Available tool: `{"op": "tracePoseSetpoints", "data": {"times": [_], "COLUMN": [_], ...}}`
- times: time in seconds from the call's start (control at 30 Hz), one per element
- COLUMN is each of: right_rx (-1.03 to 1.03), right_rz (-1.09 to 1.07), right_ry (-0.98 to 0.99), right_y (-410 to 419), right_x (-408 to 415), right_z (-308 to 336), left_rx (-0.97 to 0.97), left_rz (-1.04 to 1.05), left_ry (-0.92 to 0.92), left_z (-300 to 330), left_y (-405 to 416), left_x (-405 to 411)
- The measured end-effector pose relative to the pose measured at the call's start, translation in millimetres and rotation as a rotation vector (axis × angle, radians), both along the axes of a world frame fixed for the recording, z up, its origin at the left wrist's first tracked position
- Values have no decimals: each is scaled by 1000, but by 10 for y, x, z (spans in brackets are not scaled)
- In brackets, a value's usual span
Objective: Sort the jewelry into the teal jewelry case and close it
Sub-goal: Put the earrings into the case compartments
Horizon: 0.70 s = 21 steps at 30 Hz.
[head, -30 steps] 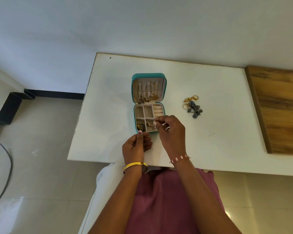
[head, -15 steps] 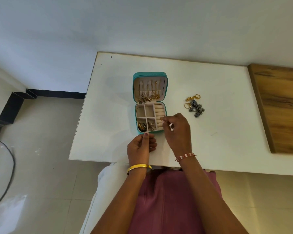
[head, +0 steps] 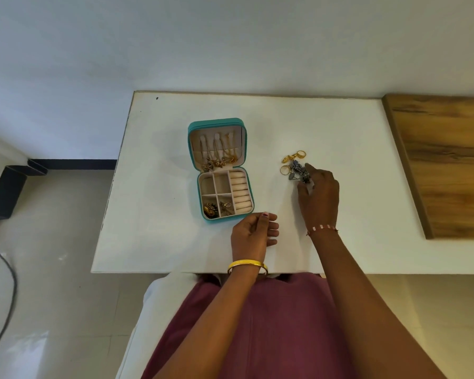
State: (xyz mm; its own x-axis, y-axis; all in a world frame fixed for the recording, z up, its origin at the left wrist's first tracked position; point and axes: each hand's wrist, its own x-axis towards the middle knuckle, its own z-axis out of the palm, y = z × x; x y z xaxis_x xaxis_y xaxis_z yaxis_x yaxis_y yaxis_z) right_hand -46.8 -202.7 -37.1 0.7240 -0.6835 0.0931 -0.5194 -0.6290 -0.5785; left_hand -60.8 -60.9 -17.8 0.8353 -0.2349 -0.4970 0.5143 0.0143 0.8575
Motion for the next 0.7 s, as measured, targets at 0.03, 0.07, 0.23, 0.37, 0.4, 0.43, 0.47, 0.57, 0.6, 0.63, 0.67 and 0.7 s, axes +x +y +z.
{"op": "tracePoseSetpoints", "data": {"times": [0.03, 0.07, 0.23, 0.37, 0.4, 0.43, 0.47, 0.57, 0.6, 0.63, 0.67, 0.7], "right_rx": [-21, -32, -18, -10, -8, -4, 8, 65, 80, 96, 118, 146], "right_rz": [15, 24, 54, 126, 153, 178, 199, 261, 283, 299, 302, 288], "right_ry": [35, 56, 20, 33, 48, 62, 74, 107, 117, 121, 118, 106], "right_y": [-14, -11, 123, 348, 409, 466, 517, 660, 696, 720, 732, 735], "right_x": [23, 35, -54, -237, -287, -336, -381, -494, -521, -539, -548, -550], "right_z": [-10, -9, -17, -10, 0, 14, 29, 62, 70, 72, 79, 89], "left_rx": [1, -2, 3, -5, -5, -4, 1, 29, 42, 54, 64, 72], "left_rz": [0, 6, 13, 5, 4, 3, 3, 2, 2, 1, 0, 0], "left_ry": [16, 35, 85, 90, 88, 81, 70, 36, 27, 20, 14, 9], "left_z": [-7, -13, -24, -30, -32, -32, -35, -50, -58, -64, -71, -75], "left_y": [18, 44, 157, 211, 231, 255, 280, 333, 340, 340, 337, 334], "left_x": [-3, -8, -89, -133, -136, -139, -141, -144, -144, -144, -147, -149]}}
